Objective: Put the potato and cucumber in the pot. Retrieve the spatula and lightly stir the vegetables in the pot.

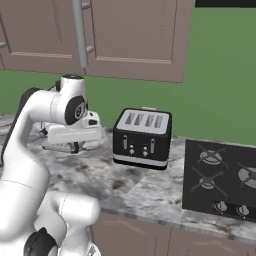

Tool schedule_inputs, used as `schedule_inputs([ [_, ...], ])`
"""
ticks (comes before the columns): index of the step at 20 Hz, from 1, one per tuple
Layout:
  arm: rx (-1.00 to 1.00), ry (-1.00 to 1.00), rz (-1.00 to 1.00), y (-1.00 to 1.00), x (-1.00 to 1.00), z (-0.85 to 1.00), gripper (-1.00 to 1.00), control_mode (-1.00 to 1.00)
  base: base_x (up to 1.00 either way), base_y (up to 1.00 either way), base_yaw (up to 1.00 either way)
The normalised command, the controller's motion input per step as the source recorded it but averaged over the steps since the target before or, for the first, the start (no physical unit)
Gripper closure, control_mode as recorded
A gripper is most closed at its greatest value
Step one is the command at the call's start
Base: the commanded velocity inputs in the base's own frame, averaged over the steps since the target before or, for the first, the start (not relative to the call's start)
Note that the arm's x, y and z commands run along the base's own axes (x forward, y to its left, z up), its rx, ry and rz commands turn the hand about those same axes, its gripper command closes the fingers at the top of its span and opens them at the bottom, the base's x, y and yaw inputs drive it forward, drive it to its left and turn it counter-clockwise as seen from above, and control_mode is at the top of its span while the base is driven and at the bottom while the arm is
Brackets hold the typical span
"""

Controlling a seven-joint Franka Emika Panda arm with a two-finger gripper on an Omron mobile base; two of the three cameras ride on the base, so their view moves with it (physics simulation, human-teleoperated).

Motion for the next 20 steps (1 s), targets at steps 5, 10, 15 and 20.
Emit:
schedule_inputs([
  [5, -0.12, -0.01, -0.1, 0.0, -0.07, 0.0, 1.0, -1.0, 0.0, 0.0, 0.0],
  [10, 0.0, 0.0, 0.0, 0.0, 0.0, 0.0, 1.0, -1.0, 0.0, 0.0, 0.0],
  [15, 0.0, 0.0, 0.0, -0.01, -0.05, 0.0, 1.0, -1.0, 0.0, 0.0, 0.0],
  [20, 0.0, 0.0, -0.04, -0.05, -0.06, -0.01, 1.0, 1.0, -0.1, -0.5, -0.24],
])
